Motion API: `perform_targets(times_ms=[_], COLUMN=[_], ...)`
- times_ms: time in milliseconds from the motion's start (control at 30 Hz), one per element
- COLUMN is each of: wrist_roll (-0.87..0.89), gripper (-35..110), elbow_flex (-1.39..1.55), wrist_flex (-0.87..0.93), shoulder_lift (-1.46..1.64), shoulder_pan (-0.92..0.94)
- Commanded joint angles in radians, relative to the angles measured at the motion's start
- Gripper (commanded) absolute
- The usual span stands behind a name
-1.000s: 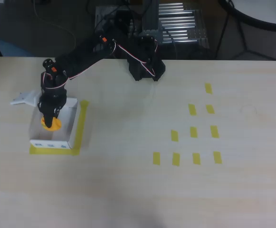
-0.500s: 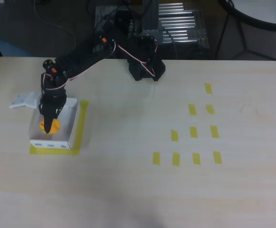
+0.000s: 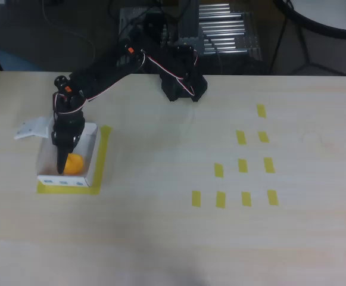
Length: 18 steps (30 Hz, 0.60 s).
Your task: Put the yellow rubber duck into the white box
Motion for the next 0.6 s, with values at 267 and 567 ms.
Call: perform_targets(times_ms=[267,567], wrist_roll=[0.143,0.385], gripper=[49,11], elbow_flex=[0.13,0.155], wrist_flex=[-0.044,0.008], shoulder_lift=[0.48,0.945], shoulder_pan=[-0.011,-0.15])
